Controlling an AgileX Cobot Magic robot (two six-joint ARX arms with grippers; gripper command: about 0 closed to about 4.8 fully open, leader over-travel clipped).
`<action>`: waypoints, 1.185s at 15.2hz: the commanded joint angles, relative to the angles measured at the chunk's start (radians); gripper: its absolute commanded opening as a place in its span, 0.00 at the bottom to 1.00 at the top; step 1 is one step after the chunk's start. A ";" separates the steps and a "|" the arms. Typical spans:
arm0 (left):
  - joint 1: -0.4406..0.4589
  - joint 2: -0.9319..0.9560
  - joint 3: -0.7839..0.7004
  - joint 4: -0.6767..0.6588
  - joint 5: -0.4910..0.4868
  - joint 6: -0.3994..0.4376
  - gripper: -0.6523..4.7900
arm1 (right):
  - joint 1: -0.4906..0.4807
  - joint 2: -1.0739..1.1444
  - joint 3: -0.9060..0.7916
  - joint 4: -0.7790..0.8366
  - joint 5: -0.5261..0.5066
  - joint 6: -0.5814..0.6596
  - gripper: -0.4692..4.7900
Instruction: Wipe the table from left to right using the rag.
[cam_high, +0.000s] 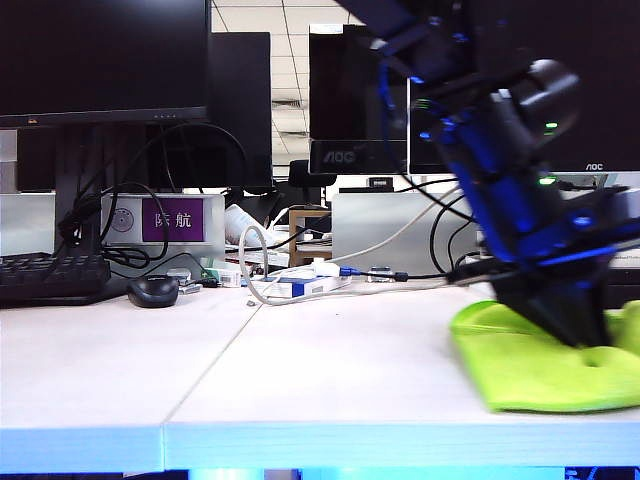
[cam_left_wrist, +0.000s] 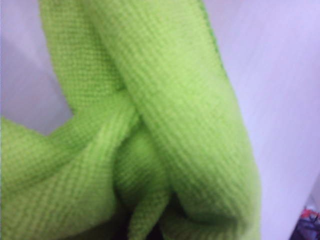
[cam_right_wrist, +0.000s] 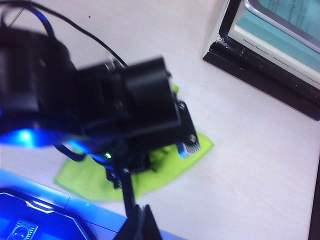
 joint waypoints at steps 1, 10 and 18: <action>-0.018 0.046 0.027 0.001 0.021 -0.048 0.11 | 0.000 -0.003 0.004 0.011 0.002 0.007 0.08; -0.043 0.078 0.032 0.135 0.065 -0.145 0.11 | 0.001 -0.003 0.004 0.012 0.000 0.007 0.08; -0.069 0.084 0.032 0.240 0.088 -0.204 0.11 | 0.002 -0.003 0.004 0.012 0.000 0.007 0.08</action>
